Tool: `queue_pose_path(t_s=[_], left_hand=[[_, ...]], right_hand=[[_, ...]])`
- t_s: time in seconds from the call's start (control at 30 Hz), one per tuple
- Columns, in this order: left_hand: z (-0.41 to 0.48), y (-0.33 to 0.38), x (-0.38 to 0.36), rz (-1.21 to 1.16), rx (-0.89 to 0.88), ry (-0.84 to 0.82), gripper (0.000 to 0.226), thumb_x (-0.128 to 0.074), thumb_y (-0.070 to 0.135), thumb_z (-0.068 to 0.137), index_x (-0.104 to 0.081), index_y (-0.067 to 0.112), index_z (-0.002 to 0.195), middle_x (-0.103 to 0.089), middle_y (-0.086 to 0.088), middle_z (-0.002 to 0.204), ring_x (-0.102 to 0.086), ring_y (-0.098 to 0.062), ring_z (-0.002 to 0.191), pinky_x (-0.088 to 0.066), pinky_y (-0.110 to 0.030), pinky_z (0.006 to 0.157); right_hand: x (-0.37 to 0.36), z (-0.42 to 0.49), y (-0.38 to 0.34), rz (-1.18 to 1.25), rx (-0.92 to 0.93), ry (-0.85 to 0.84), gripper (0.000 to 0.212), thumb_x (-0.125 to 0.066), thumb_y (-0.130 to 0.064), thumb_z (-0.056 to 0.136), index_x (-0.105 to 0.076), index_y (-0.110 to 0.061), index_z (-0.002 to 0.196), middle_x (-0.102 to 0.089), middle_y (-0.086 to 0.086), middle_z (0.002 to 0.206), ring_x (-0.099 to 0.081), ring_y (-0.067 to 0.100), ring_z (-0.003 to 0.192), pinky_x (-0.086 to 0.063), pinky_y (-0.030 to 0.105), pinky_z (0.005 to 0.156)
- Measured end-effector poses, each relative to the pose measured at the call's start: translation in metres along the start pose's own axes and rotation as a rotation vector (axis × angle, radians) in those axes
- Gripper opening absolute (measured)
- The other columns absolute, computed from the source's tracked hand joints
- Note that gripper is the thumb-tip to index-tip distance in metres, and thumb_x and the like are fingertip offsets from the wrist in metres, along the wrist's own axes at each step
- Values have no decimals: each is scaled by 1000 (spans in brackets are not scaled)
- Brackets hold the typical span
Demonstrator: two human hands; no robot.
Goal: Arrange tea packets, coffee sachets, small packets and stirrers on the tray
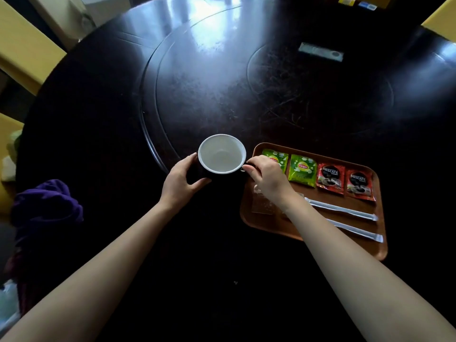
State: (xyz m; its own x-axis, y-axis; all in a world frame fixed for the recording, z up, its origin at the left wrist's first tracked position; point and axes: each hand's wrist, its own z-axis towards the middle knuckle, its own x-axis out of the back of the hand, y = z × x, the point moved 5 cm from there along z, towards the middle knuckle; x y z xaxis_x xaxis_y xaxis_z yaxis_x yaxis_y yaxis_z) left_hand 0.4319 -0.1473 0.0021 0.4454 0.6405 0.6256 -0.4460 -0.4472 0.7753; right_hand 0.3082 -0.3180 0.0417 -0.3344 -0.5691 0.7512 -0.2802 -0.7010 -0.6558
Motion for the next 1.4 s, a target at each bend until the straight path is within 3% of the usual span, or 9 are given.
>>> queue_pose_path(t_s=[0.17,0.33,0.9,1.2,1.4], left_hand=[[-11,-15,-9,371,-13,-60,74,-56,44,84,-25,11,142,-21,-10,155,-8,-20,145,-2,-35,119],[-13,-22,-14,450,-24,-114,72,-44,48,88,-16,13,145,-10,-8,157,1,-18,145,5,-33,118],[-15,-17,-14,513,-1,-142,71,-43,47,90,-15,10,144,-9,-9,157,1,-19,145,3,-35,119],[-15,-13,-3,544,15,-194,70,-44,45,90,-16,12,145,-8,-10,157,-1,-20,145,-2,-36,120],[-41,-9,14,524,107,-183,64,-44,38,92,-20,9,143,-13,-12,156,-5,-23,145,-7,-37,120]], right_hand=[[1,0,-2,-69,32,14,24,-54,-18,90,-63,1,103,-65,21,99,-58,32,93,-43,36,81],[2,6,-1,-87,34,-5,24,-54,-16,90,-62,0,105,-65,22,101,-59,34,95,-44,37,83],[6,5,-2,-46,8,-18,25,-55,-15,90,-61,1,108,-65,24,104,-59,34,97,-45,40,84],[16,-13,2,63,-164,22,34,-55,-19,90,-53,-2,119,-59,19,120,-53,30,113,-40,36,98],[46,-82,17,61,-251,106,28,-54,-15,89,-54,-4,115,-61,15,112,-57,27,103,-45,35,90]])
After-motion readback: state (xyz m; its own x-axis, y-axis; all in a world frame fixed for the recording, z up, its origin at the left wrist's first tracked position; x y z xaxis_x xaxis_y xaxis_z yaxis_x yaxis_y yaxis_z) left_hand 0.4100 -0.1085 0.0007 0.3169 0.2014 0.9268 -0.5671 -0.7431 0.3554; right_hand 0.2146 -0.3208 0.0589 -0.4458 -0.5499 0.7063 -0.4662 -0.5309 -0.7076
